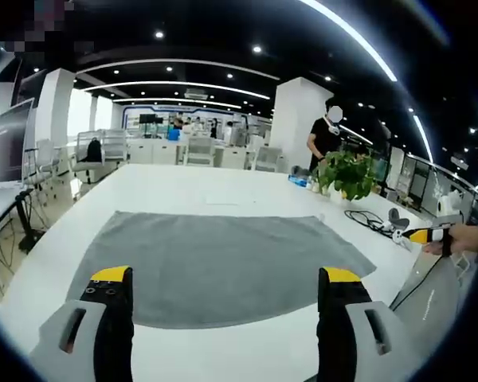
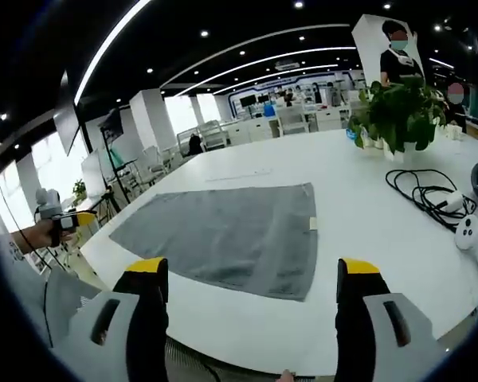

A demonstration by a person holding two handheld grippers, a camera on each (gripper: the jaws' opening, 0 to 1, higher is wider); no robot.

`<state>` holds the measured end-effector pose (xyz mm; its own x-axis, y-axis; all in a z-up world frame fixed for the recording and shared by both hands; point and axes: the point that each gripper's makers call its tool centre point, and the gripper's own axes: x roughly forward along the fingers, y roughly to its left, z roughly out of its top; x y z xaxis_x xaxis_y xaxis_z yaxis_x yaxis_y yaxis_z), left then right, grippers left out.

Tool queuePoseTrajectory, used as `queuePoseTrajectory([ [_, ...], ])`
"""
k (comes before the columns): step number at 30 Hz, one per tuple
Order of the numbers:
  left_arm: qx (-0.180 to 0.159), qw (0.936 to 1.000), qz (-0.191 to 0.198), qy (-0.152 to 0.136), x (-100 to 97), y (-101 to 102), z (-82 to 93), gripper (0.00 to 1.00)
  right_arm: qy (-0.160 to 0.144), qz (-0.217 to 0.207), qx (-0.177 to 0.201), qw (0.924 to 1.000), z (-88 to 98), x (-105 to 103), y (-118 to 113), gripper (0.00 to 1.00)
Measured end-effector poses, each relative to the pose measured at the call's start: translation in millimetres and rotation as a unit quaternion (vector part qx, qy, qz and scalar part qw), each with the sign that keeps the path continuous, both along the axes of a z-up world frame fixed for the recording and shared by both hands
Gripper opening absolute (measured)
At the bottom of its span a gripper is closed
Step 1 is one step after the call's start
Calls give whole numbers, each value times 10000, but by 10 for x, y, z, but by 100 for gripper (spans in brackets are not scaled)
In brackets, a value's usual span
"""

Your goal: Fold the towel on the table until its edges align and the towel forms a compact rectangular stack.

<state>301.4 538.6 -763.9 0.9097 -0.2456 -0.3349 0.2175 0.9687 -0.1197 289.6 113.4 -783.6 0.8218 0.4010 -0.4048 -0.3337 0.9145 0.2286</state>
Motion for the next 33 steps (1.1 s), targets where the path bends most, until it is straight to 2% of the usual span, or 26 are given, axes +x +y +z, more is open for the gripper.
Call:
queuePoseTrajectory([
  [17,12,9999,-109,-1,63,-49,3,99,32,2,60,10000,-5,0,3,86],
  [23,114,9999,-105,11,55,-63,-16,97,58,17,57,10000,-18,-5,7,85],
  [33,40,9999,-132,11,58,-87,-11,97,59,-2,81,10000,-17,-10,6,84],
])
